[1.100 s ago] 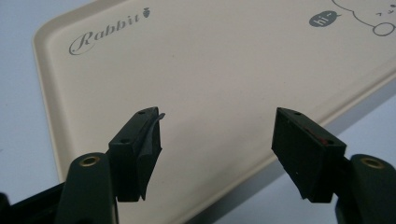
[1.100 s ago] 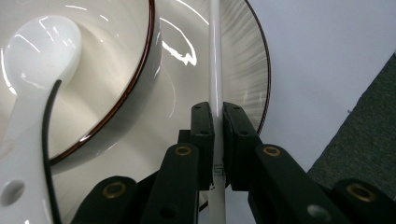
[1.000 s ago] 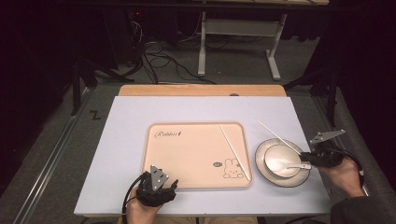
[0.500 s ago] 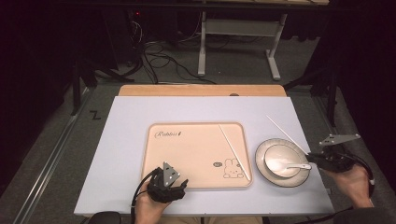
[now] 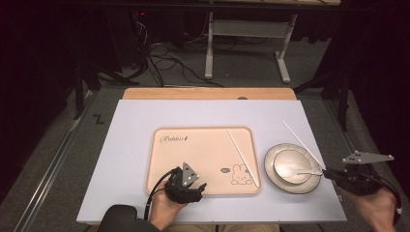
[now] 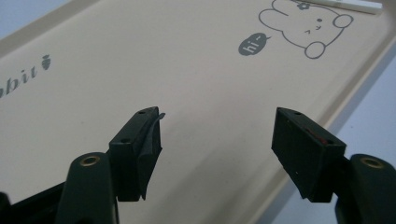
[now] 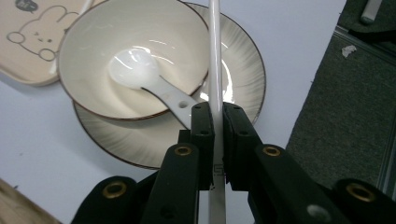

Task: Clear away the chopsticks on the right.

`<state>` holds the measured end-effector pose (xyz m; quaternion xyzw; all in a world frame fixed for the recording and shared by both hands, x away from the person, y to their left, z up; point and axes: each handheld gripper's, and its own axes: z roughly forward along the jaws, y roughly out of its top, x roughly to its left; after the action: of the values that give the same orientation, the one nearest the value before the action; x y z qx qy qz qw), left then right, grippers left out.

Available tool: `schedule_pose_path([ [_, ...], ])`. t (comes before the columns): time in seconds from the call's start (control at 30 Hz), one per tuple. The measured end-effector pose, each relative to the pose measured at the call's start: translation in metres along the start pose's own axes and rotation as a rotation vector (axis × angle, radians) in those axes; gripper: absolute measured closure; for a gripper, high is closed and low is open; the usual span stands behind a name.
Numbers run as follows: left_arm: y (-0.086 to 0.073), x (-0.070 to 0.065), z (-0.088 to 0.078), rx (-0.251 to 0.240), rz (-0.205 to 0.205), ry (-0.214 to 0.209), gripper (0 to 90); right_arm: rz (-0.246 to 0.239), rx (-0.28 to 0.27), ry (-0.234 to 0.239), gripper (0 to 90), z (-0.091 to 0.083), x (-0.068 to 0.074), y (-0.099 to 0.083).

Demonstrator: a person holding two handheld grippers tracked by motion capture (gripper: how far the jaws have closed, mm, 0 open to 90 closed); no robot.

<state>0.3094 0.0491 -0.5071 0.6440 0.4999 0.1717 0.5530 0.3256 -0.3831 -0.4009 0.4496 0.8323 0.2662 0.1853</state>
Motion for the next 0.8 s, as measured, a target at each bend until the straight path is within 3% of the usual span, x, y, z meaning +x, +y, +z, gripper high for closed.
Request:
schedule_pose_path([
  [0.13, 0.001, -0.003, 0.004, 0.003, 0.002, -0.021, 33.3, -0.001, -0.006, 0.008, 85.0, -0.003, 0.011, 0.001],
  [0.27, 0.002, -0.004, 0.005, 0.005, 0.010, -0.034, 33.2, -0.013, -0.013, 0.026, 85.0, -0.004, 0.036, 0.002],
  [0.5, 0.004, -0.005, 0.006, -0.003, 0.007, -0.043, 33.1, -0.024, 0.000, 0.060, 85.0, 0.001, 0.062, 0.004],
  [0.67, 0.005, -0.005, 0.005, -0.003, 0.006, -0.041, 33.2, -0.033, 0.000, 0.088, 85.0, 0.011, 0.075, 0.005],
  [0.8, 0.006, -0.005, 0.003, -0.011, 0.005, -0.041, 33.7, -0.040, 0.020, 0.118, 85.0, 0.032, 0.092, 0.010],
])
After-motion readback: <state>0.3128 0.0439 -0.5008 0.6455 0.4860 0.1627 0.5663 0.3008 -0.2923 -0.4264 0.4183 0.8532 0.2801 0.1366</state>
